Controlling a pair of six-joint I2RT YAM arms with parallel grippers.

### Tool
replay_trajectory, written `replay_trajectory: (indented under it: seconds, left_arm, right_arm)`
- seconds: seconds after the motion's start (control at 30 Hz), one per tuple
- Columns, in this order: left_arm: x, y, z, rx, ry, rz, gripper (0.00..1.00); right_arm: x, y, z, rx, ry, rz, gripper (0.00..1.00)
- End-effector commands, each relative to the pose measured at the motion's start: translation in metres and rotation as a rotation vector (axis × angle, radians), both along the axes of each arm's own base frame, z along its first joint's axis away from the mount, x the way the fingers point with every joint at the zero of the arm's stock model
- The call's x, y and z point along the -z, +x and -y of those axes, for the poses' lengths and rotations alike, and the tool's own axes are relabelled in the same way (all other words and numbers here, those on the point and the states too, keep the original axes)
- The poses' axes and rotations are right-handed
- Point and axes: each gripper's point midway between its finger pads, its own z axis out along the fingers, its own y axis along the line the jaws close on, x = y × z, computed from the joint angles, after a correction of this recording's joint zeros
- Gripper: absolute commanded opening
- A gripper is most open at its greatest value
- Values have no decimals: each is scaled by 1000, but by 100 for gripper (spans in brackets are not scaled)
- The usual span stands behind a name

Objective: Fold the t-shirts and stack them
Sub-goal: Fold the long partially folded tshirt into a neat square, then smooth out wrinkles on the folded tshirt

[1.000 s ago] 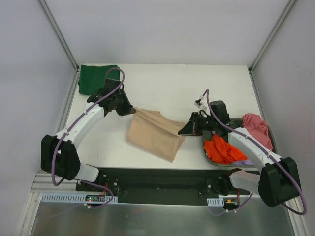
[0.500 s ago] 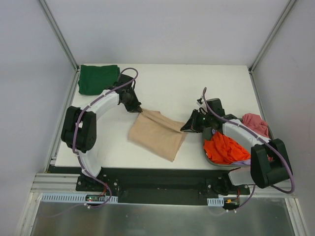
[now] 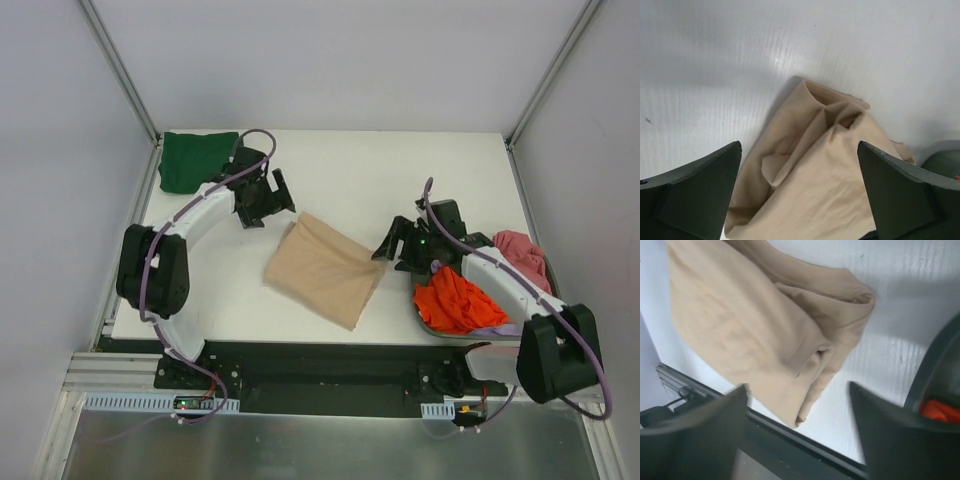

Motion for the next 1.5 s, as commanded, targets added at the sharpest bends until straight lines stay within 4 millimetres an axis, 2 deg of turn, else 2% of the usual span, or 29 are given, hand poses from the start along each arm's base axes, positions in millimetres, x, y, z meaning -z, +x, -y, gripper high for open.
replay_trajectory:
  seconds: [0.0, 0.13, 0.27, 0.37, 0.47, 0.63, 0.7, 0.73, 0.8, 0.93, 1.03, 1.13, 1.23, 1.33, 1.47]
  left_arm:
    - [-60, -23, 8, 61, -30, 155, 99]
    - [-71, -65, 26, 147, -79, 174, 99]
    - [-55, -106, 41, 213, -132, 119, 99]
    - [-36, -119, 44, 219, -145, 70, 99]
    - [-20, -121, 45, 214, -143, 24, 99]
    - [6, -119, 49, 232, -122, -43, 99]
    - [20, -119, 45, 214, -94, -77, 99]
    - [29, -120, 42, 197, -77, -96, 99]
    - [47, -125, 35, 174, -36, -136, 99]
    - [74, -138, 28, 153, -3, -224, 99]
    - [89, -153, 22, 137, 19, -277, 99]
    - [91, -167, 19, 128, 19, -294, 99]
    - [85, -182, 27, 145, 2, -286, 99]
    - [72, -192, 39, 174, -20, -253, 99]
    - [39, -192, 51, 204, -65, -149, 99]
  right_arm:
    - [-47, -1, 3, -23, -19, 168, 96]
    - [-66, -23, -29, -151, 86, 228, 96]
    - [-67, -39, -65, -262, 152, 213, 96]
    - [-59, -38, -80, -288, 123, 199, 96]
    - [-51, -25, -88, -301, 100, 192, 96]
    - [-26, 11, -83, -261, 13, 164, 96]
    - [-13, 27, -77, -228, -12, 136, 96]
    - [2, 35, -73, -210, -40, 107, 96]
    - [19, 45, -69, -199, -60, 75, 96]
    - [48, 54, -72, -203, -74, 4, 96]
    - [55, 60, -75, -214, -86, -4, 96]
    - [52, 66, -75, -235, -102, 21, 96]
    - [36, 71, -79, -294, -101, 80, 96]
    - [13, 69, -84, -365, -101, 138, 96]
    - [-30, 53, -85, -410, -66, 225, 96]
